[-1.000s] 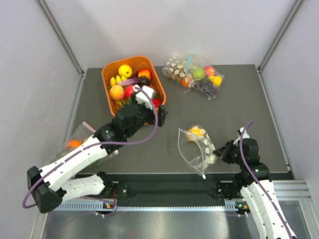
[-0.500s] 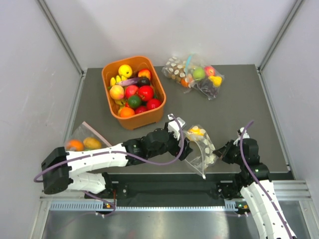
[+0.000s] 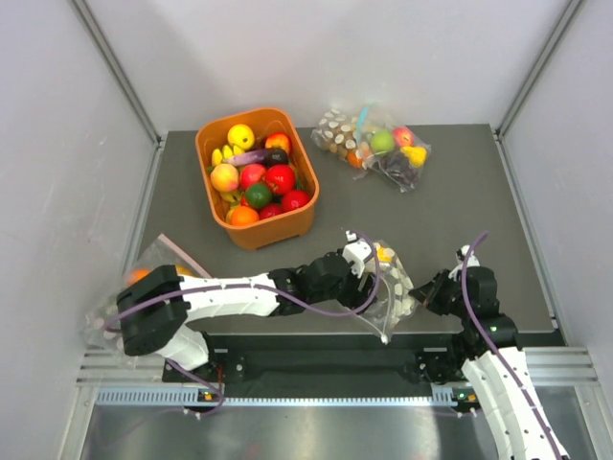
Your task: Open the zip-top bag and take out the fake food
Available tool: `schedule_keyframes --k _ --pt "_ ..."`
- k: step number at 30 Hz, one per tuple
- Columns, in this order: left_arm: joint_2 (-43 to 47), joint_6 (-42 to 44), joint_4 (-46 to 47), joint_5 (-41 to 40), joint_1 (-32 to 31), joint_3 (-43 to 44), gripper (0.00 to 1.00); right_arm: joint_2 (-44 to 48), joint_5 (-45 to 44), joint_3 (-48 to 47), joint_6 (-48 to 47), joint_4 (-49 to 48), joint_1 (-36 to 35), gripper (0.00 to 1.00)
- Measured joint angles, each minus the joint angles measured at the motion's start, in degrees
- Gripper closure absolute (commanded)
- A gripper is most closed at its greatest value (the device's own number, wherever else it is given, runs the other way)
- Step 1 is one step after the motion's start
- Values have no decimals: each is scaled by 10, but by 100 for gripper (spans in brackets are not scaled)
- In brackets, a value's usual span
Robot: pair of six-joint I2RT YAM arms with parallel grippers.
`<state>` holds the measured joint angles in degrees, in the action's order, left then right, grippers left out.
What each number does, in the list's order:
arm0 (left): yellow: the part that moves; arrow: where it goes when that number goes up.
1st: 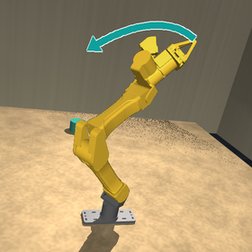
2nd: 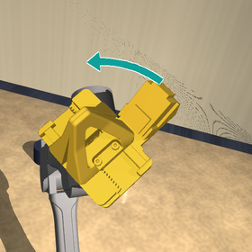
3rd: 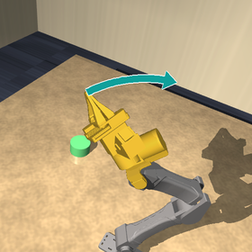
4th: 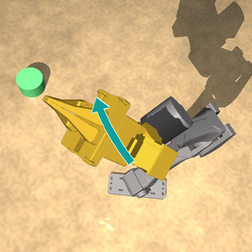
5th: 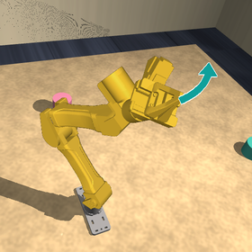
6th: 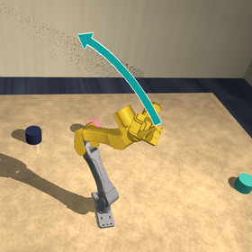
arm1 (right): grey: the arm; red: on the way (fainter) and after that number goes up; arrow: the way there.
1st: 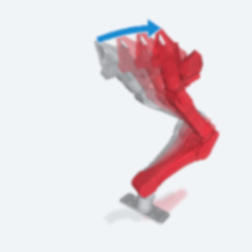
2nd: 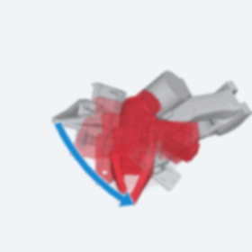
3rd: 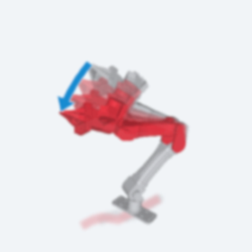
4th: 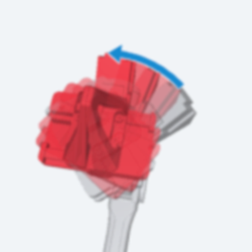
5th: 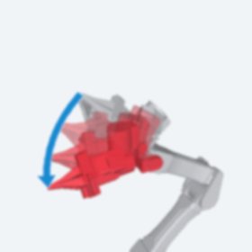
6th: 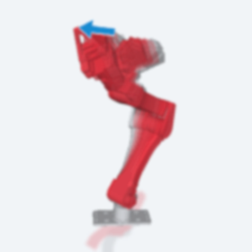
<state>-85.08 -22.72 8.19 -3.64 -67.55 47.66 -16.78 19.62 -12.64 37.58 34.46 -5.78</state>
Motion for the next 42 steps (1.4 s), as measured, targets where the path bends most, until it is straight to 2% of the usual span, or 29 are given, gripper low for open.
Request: schedule_keyframes --k 3,6,7,10,13,18,29,38,42 --pt "-24 3 0 -9 0 4 30 0 0 0 0 0 0 99" --pt "-54 6 1 -28 0 17 29 0 -1 -1 0 0 0 76" --pt "-65 6 -1 -35 0 24 29 0 -1 -3 1 2 0 58" --pt "-100 9 -2 -54 0 45 29 0 -6 -17 -2 6 0 34" --pt "-119 10 -2 -67 0 51 29 -8 -11 -42 -4 0 0 22" --pt "-128 10 -4 -84 0 51 30 -78 -14 -77 -6 -77 0 21" --pt "-128 3 -1 -97 0 40 30 -369 23 -82 -5 -317 0 21" --pt "-128 4 6 -99 0 38 29 -492 46 -108 -4 -447 -10 21" --pt "-128 5 9 -100 0 38 29 -546 43 -108 -4 -484 -37 29"
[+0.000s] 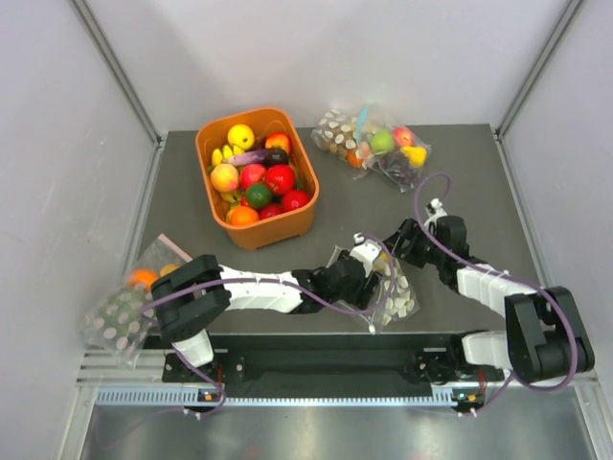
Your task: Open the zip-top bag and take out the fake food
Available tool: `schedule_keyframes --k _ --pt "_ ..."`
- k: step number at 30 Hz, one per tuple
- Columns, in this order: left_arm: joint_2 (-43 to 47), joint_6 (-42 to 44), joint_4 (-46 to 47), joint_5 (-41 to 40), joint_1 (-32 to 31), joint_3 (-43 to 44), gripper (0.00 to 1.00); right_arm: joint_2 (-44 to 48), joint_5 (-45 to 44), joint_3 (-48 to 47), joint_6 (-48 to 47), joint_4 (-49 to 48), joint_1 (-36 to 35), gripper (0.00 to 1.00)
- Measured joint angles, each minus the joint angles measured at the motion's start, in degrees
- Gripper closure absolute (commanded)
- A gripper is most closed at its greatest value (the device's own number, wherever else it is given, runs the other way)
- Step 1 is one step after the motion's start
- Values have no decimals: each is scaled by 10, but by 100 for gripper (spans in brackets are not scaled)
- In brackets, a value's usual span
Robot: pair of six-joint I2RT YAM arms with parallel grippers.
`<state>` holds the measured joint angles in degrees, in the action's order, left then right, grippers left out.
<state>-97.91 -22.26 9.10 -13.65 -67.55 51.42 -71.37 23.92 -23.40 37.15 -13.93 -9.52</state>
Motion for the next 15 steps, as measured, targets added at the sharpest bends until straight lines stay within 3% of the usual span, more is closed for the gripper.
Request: schedule_keyframes --k 2,5,6,8,15 --pt "0 0 0 -2 0 0 29 -22 -4 0 -1 -10 -22 34" --pt "0 1 1 -5 0 0 29 -38 -5 -4 4 -36 -48 55" --pt "0 1 2 -6 0 0 29 -39 -11 -7 0 -38 -53 68" --pt "0 1 4 -10 1 0 29 -41 -21 -7 -5 -40 -60 83" --pt "0 2 17 -26 14 -16 21 -32 -50 0 -22 -21 -63 100"
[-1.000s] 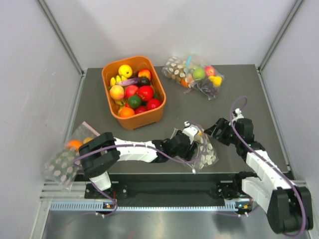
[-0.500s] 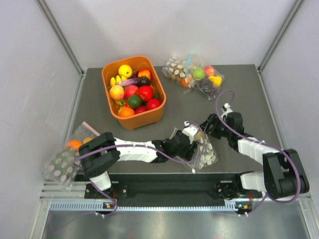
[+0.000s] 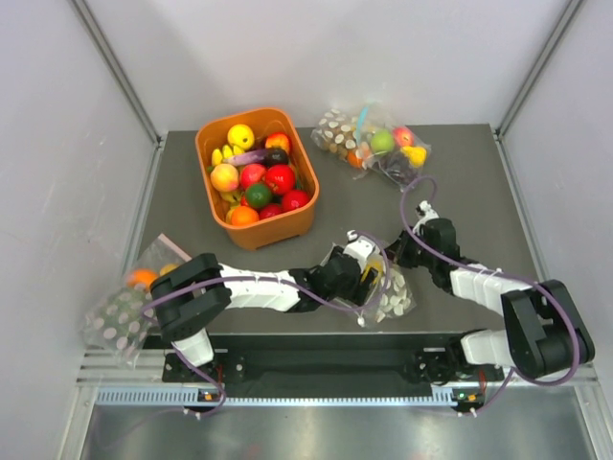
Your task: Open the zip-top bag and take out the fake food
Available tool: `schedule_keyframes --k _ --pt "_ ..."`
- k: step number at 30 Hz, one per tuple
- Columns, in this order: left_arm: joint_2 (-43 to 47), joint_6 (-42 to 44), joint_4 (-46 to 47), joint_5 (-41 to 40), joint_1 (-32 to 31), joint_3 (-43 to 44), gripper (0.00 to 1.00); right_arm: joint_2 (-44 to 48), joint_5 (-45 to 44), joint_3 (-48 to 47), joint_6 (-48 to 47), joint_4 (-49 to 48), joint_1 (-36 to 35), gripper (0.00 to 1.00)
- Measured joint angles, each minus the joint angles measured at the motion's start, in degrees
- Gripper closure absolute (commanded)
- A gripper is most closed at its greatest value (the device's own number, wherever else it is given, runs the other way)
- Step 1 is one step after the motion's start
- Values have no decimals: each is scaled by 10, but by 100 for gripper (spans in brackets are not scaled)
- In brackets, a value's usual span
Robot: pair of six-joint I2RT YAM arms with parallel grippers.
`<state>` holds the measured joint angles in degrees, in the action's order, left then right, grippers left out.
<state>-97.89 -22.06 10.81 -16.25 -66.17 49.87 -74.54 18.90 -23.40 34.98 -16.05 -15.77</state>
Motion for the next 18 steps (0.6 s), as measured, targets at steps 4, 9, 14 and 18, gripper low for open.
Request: schedule_keyframes --k 4,9,14,18 --pt "0 4 21 -5 4 -4 15 16 -8 13 -1 9 -3 100" --pt "0 12 62 -11 5 -4 13 37 -15 25 -5 21 -15 100" --pt "-6 14 95 -5 6 -2 14 57 -18 39 -5 29 -18 100" --pt "-30 14 102 12 8 7 16 72 -21 43 -5 40 -22 100"
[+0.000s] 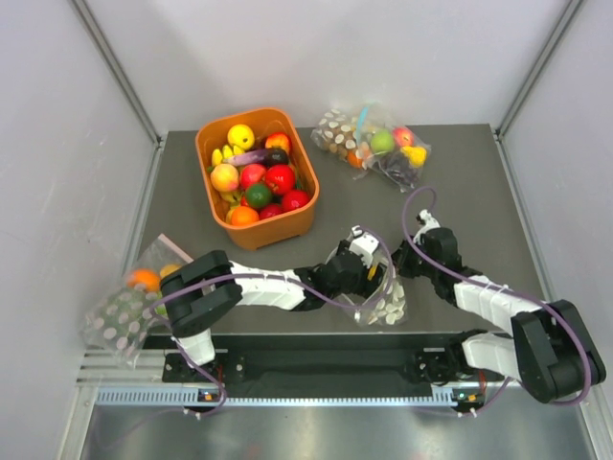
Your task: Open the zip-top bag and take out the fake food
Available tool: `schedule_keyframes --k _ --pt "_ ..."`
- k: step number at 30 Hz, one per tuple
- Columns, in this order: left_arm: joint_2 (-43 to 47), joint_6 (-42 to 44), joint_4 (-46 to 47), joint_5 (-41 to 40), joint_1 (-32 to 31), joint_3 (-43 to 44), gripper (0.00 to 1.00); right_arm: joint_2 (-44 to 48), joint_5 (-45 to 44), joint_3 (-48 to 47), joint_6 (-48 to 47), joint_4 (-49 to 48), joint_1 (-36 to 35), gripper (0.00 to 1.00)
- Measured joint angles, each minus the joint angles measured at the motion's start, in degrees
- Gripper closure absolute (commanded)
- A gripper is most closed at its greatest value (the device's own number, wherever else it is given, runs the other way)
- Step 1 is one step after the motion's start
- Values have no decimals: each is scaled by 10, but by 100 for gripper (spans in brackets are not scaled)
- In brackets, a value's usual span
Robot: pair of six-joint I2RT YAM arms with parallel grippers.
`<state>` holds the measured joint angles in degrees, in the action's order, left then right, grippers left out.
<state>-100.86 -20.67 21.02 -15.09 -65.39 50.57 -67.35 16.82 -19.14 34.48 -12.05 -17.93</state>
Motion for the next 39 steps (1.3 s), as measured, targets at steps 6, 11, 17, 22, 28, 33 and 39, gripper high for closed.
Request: schedule_keyframes --k 6,11,17,22,28,33,39 --pt "-26 -3 0 20 0 11 16 12 -3 0 0 9 -3 100" --pt "-57 -4 0 26 0 37 17 15 -9 0 2 11 -11 100" --pt "-74 -7 -1 32 0 52 59 33 -19 7 5 10 -13 100" --pt "-68 -7 -4 33 0 47 67 40 -22 9 7 15 -14 100" --pt "9 -7 -32 33 0 -10 66 40 -24 9 7 33 -5 100" --pt "77 -7 -54 45 0 -33 66 40 -22 8 7 40 12 100" --pt "119 -9 -69 105 0 -48 65 40 -10 2 6 45 24 100"
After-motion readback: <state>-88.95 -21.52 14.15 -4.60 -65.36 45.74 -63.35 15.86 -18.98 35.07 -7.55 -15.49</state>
